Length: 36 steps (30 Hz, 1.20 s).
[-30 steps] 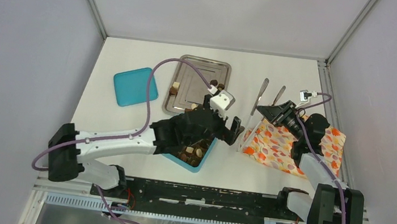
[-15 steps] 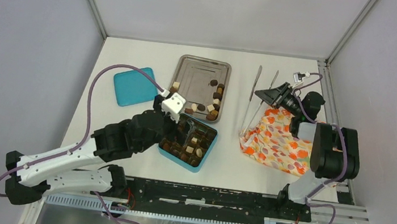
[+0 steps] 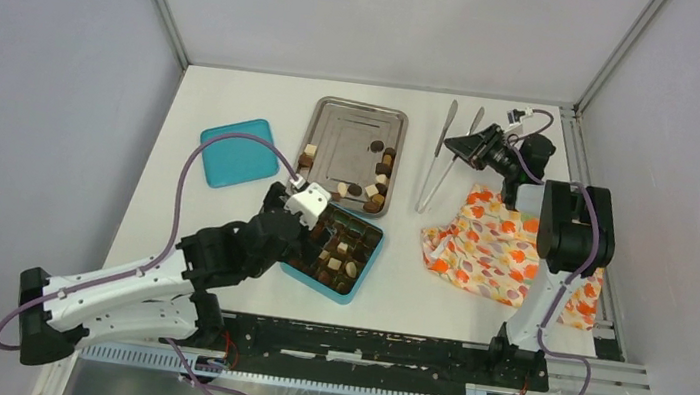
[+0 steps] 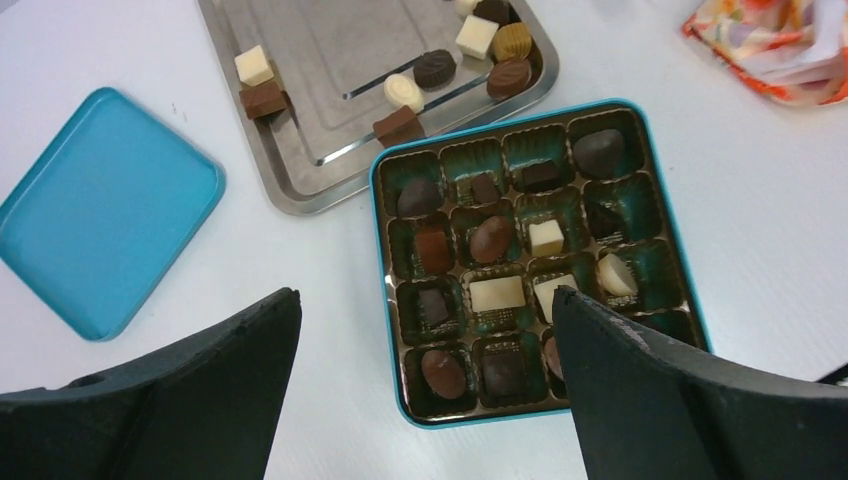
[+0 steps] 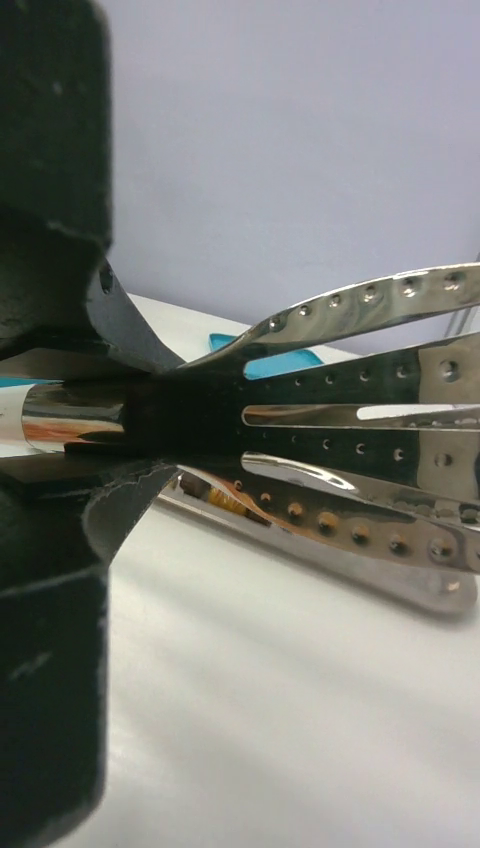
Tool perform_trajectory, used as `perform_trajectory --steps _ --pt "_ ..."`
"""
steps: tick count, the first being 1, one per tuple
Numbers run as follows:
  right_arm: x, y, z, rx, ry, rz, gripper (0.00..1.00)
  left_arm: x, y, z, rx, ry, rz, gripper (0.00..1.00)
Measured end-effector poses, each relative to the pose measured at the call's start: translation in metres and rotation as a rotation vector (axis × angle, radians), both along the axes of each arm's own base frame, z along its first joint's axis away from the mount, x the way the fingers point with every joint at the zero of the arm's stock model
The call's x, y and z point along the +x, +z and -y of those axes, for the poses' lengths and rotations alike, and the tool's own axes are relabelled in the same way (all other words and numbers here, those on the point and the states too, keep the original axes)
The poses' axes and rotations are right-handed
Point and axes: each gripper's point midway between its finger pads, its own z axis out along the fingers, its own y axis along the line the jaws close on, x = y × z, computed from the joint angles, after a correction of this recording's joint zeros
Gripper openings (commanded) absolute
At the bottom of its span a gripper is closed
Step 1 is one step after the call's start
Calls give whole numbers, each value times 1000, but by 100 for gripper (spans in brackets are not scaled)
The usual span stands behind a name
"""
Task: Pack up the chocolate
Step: Place the clamp at the center of the board.
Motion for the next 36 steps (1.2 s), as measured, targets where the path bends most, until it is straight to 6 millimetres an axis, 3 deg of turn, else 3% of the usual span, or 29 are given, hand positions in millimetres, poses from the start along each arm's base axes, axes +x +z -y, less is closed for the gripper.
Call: perform_trajectory --steps 7,19,28,36 --pt "25 -53 -4 -18 -14 -132 24 10 -23 -2 71 17 -62 99" --pt "33 -96 0 -78 -21 -237 42 11 -25 1 55 1 -84 99" --pt "39 -111 14 -246 -27 -241 61 11 -28 2 57 -3 -95 99" --pt "36 -82 39 -410 -44 -156 66 7 -25 6 32 -35 -103 99"
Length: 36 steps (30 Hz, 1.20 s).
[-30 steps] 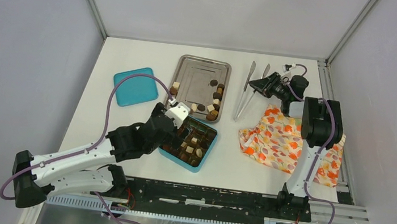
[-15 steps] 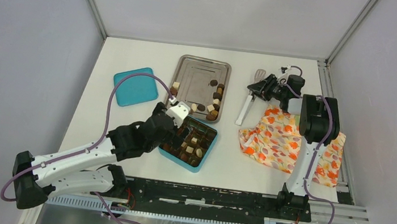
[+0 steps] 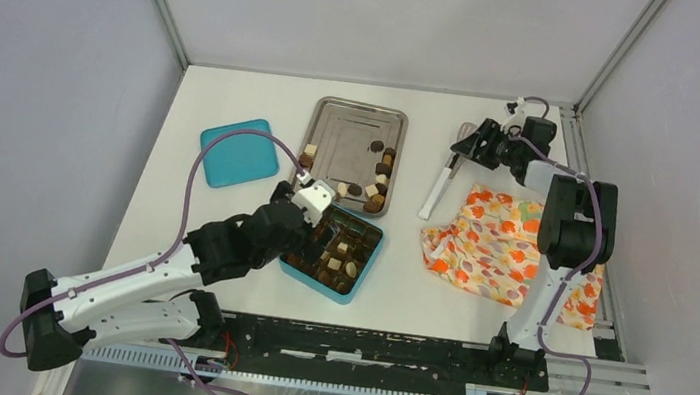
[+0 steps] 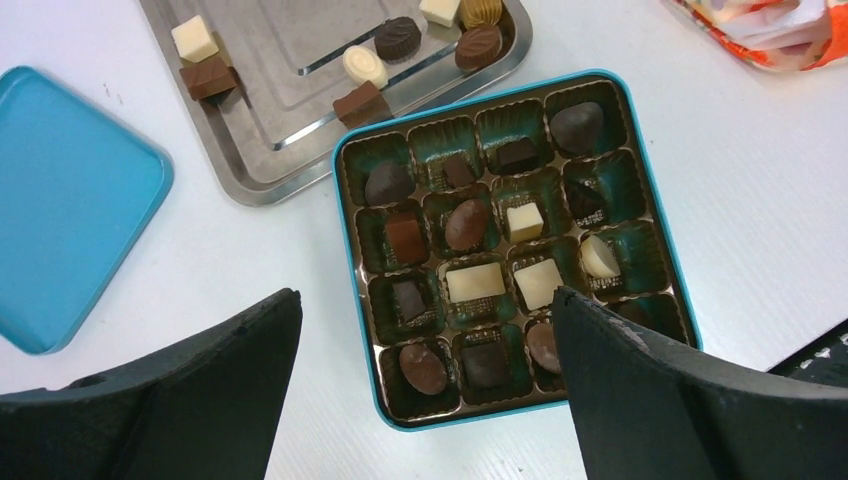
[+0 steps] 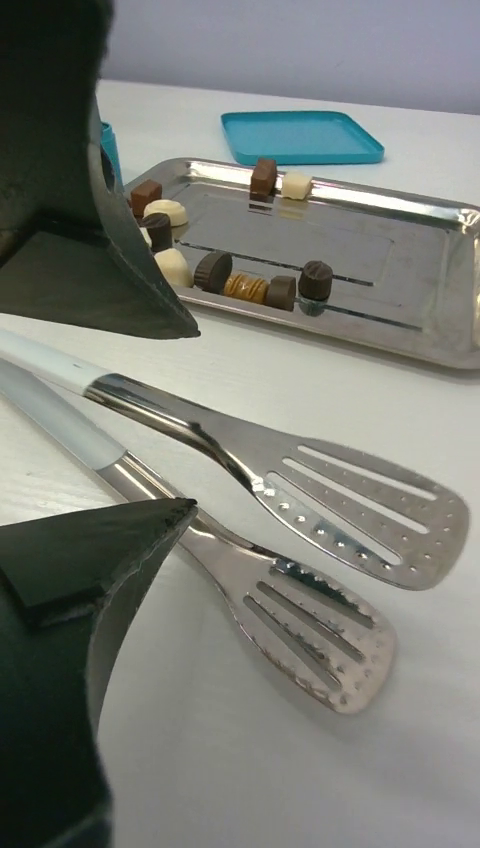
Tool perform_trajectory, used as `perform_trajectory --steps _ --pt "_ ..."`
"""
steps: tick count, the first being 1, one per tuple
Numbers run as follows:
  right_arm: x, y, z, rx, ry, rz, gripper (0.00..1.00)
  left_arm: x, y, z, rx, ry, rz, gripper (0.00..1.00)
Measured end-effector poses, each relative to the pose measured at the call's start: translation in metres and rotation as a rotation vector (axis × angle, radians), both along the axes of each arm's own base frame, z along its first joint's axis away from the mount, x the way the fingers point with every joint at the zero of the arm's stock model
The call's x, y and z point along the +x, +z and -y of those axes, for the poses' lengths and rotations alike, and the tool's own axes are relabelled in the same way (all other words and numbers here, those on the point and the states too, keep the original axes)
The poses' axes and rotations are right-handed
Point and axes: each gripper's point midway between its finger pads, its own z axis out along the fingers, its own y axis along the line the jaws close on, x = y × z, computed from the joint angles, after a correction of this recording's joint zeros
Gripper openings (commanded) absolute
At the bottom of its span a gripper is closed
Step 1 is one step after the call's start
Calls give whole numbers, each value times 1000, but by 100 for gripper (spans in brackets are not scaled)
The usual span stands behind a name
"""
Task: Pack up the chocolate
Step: Place the clamp at the center of the board.
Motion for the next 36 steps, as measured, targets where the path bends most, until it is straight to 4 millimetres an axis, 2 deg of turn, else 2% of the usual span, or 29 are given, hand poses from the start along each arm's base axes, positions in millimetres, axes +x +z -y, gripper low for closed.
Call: perform_trajectory --steps 4,6,9,12,13,16,18,20,22,24,26,30,36 --pt "-6 36 8 -71 34 106 66 -4 4 3 -26 -24 -3 99" --pt "-12 45 10 -102 50 143 66 -6 6 5 -43 -40 -9 99" --pt "-47 58 10 -181 106 208 66 -12 9 12 -87 -70 -32 97" --pt "-87 77 10 -262 168 298 67 -20 13 27 -168 -101 -85 90" --pt "-98 87 9 -290 191 346 70 -23 14 33 -196 -111 -111 88" --pt "-125 132 4 -368 257 551 96 -27 17 54 -263 -124 -188 78" --pt "-147 159 -4 -388 298 697 98 -29 14 68 -301 -128 -245 68" --pt "-170 172 -16 -368 354 821 98 -32 7 83 -339 -138 -311 59" --pt "-194 166 -29 -311 413 886 98 -36 -3 97 -362 -143 -383 53" --pt "-213 142 -38 -259 462 862 98 -38 -15 106 -361 -140 -436 49" --pt "-223 120 -40 -231 489 805 98 -40 -30 113 -343 -120 -488 49" --pt "-224 105 -41 -231 527 761 98 -39 -52 124 -274 -70 -532 51" --pt "-221 100 -40 -239 555 730 98 -26 -68 134 -206 -18 -530 52"
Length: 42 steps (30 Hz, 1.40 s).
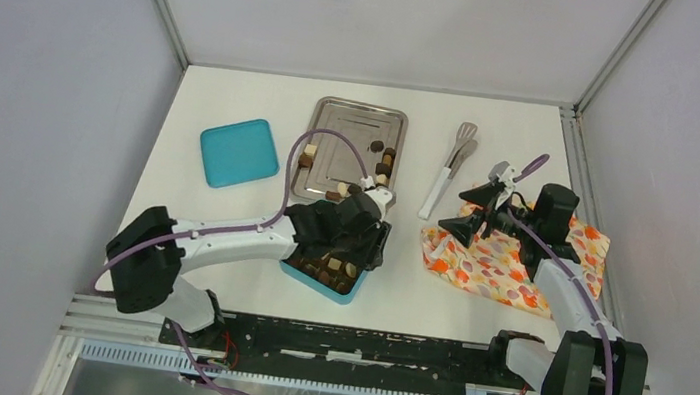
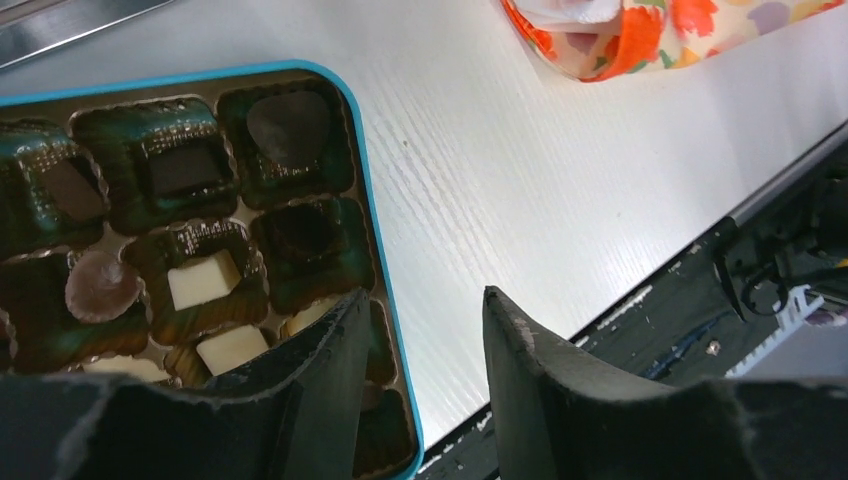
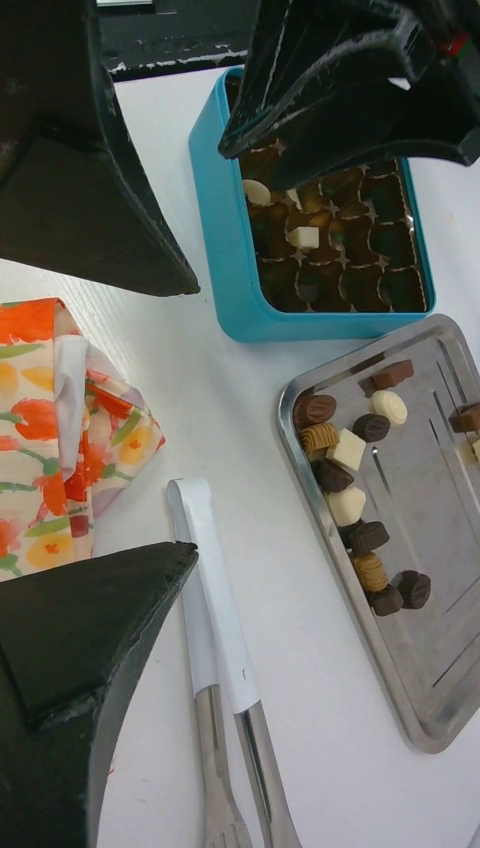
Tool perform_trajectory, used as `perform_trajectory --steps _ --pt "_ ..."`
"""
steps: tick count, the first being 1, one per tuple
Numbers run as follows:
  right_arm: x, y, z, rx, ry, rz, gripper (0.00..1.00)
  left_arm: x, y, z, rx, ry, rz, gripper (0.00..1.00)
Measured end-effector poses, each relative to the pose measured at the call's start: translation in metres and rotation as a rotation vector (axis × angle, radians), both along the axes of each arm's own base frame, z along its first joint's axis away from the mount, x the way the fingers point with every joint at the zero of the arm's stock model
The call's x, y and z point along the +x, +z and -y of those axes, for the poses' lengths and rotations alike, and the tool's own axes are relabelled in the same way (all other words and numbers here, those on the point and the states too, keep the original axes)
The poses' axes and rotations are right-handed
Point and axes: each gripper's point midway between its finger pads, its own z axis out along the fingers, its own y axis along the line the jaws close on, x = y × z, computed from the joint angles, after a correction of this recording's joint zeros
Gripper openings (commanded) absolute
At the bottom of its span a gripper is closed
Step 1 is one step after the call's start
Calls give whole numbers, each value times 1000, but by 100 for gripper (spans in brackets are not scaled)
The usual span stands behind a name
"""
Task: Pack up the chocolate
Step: Place the clamp at the center of the board, then adjust the packing box at the center of the board.
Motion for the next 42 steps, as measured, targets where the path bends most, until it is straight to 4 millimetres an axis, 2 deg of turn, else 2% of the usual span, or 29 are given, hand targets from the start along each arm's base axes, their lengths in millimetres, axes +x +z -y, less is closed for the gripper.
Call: perform_trajectory --steps 6,11,18,22,28,31,33,36,40,42 --pt "-3 -5 0 -9 6 -20 98 9 -23 12 71 7 -31 53" --pt "-4 -11 0 -11 10 -45 98 13 -39 13 127 15 -50 53" --pt "-4 -18 0 -15 17 -77 98 8 -37 24 92 -20 -82 53" --pt "-3 -19 1 -27 19 -82 98 6 -31 44 22 -65 -103 54" --pt "2 -23 6 -59 -14 -101 98 17 -22 94 -119 -128 -116 54" --pt "7 -28 11 -84 -44 -124 97 25 -15 114 -200 -143 -116 54" --pt "10 -30 14 -99 -59 -136 97 28 -7 119 -233 -151 -102 54" --pt "10 -31 15 -110 -60 -137 97 32 14 120 -279 -151 -61 55" --pt "9 -32 15 -127 -45 -125 94 30 64 93 -334 -131 70 56" --pt "7 -32 14 -148 -22 -105 92 29 92 70 -356 -109 159 63"
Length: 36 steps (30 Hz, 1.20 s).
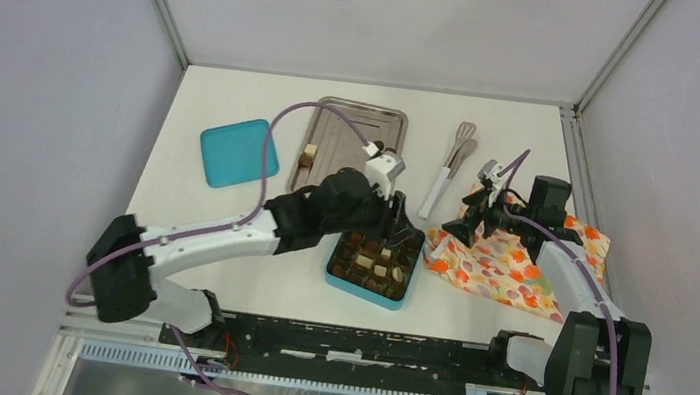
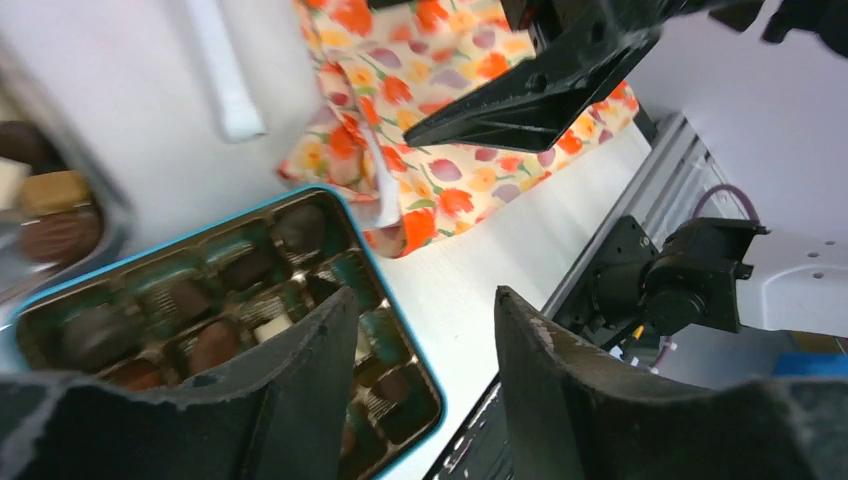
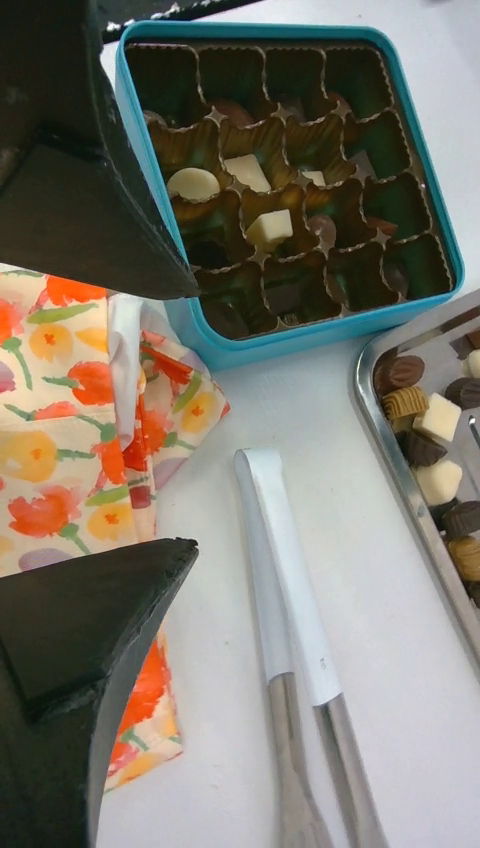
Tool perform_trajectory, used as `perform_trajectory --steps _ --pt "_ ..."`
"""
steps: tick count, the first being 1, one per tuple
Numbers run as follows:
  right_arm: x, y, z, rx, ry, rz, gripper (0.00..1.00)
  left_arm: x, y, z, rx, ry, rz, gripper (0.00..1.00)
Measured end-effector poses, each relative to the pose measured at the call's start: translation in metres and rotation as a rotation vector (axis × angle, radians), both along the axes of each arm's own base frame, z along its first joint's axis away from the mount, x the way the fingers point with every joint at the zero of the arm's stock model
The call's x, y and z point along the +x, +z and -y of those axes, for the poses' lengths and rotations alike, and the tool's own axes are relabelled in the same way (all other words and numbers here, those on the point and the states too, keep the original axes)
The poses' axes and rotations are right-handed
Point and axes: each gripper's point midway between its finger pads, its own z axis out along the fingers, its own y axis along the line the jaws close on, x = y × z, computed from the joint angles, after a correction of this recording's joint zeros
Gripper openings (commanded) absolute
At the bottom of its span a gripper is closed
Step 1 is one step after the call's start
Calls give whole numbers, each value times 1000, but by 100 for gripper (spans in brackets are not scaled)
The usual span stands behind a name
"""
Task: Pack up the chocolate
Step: Adjust the packing box at the center of the board.
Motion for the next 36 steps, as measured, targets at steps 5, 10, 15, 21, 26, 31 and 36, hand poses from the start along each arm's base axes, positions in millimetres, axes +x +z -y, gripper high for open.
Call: perform_trajectory --steps 5,10,15,21,26,31,36 --pt "-11 -3 -30 -125 177 114 91 5 45 -64 10 139 162 90" --pt "-29 -1 -73 -257 417 268 81 28 67 -133 174 270 297 92" --pt "-10 -1 -96 -353 534 317 72 47 73 -199 396 421 459 94" --pt "-8 -34 -93 -448 575 237 60 35 45 -255 466 527 503 93" --pt "-13 -51 -89 -503 600 191 49 42 44 -264 464 561 502 92" --pt "-12 -67 -82 -561 594 149 41 50 28 -258 501 535 465 92" --pt "-12 -70 -81 -593 591 152 30 51 20 -254 510 506 442 92"
